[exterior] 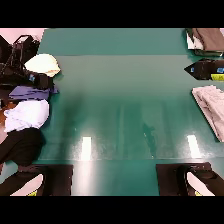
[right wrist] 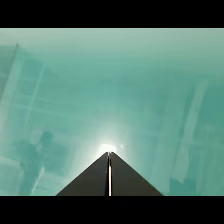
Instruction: Fold the shirts.
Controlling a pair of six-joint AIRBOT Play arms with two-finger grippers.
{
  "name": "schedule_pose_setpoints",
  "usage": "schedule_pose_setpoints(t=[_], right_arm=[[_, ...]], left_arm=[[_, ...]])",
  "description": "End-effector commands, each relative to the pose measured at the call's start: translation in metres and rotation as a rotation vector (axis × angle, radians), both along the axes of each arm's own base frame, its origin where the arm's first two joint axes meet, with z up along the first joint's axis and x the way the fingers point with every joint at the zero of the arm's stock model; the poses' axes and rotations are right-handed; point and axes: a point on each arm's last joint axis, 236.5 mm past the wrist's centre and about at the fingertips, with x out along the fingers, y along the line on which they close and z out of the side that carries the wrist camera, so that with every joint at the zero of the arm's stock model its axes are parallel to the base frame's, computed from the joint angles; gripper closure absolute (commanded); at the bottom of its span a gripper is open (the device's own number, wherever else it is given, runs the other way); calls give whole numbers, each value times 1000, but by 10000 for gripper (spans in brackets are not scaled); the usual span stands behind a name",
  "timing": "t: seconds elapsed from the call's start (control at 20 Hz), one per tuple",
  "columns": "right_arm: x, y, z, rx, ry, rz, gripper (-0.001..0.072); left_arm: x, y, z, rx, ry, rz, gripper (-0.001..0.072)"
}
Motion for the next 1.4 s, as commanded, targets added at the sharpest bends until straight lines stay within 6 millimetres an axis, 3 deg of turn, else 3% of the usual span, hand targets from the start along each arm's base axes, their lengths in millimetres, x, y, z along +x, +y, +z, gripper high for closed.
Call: schedule_pose_setpoints(t=[0.0,0.05,0.1,0.15,0.25,0.35,0.5,0.6,0.8,1.15,1.2,1.25,1.3,1.35], right_arm=[[4,0,5,8,-24,-7,696],[3,1,3,7,-16,-4,696],[2,1,3,8,-12,-2,696],[2,1,3,7,-13,-2,696],[1,2,3,15,-12,1,696],[0,8,5,37,-11,12,696],[-3,12,5,53,1,25,696],[-6,13,2,50,19,33,696],[-8,14,-1,49,30,37,696],[-8,14,-1,48,30,36,696],[-8,14,-1,48,30,36,695],[-8,14,-1,48,30,36,695],[-8,14,-1,49,30,37,695],[-8,14,-1,49,29,36,695]], left_arm=[[17,0,12,-14,-83,20,583],[30,5,22,4,-159,29,267],[48,15,34,41,-248,53,174],[64,27,39,90,-302,79,243],[100,60,31,236,-334,140,239],[141,89,5,407,-315,146,39],[194,121,-50,441,-222,216,26],[213,143,-78,414,-184,288,25],[228,162,-121,378,-134,320,25],[242,159,-169,373,-124,301,28],[243,159,-173,372,-124,298,87],[244,159,-173,372,-127,298,274],[246,159,-170,372,-137,298,510],[247,159,-164,372,-141,300,679]])
